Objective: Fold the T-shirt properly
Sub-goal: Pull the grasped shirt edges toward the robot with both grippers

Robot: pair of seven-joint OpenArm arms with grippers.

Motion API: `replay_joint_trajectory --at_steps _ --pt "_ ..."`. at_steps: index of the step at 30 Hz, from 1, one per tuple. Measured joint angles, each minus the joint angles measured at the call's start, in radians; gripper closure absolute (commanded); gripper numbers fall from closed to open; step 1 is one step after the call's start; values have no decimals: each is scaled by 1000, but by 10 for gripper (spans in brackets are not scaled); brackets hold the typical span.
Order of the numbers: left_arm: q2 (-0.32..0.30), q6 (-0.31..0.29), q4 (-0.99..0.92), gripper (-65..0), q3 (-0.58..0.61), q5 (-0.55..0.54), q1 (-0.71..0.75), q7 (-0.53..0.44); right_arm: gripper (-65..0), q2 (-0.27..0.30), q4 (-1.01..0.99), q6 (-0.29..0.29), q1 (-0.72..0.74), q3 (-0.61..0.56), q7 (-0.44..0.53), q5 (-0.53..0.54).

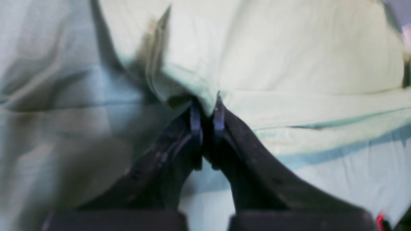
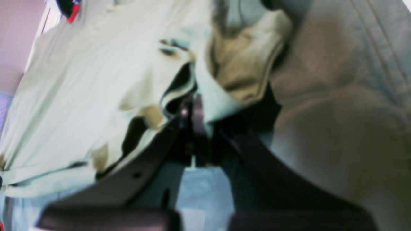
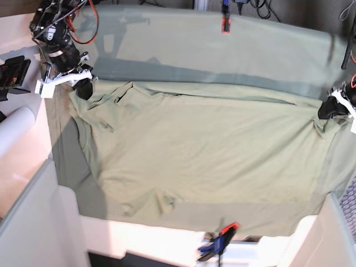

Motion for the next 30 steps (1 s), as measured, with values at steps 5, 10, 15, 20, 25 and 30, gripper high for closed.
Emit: replay_joint_trajectory --at_steps 5,10,15,20,25,30 --pt "-16 -3 76 0 0 0 93 5 0 0 60 -2 -104 -1 -13 17" --pt "-15 -3 80 0 -10 -4 145 3 0 1 138 0 -198 -1 -10 26" --pt "-15 -2 83 0 -82 -43 219 17 0 26 190 5 -285 -2 -20 29" --pt "-15 -5 99 0 -133 -91 275 21 0 58 196 8 -330 -1 -19 34" --pt "-13 -5 114 0 -135 -127 315 47 0 59 197 9 -359 14 -23 34" --pt "-13 -5 148 0 -135 -130 352 47 0 60 203 9 -406 23 -24 36"
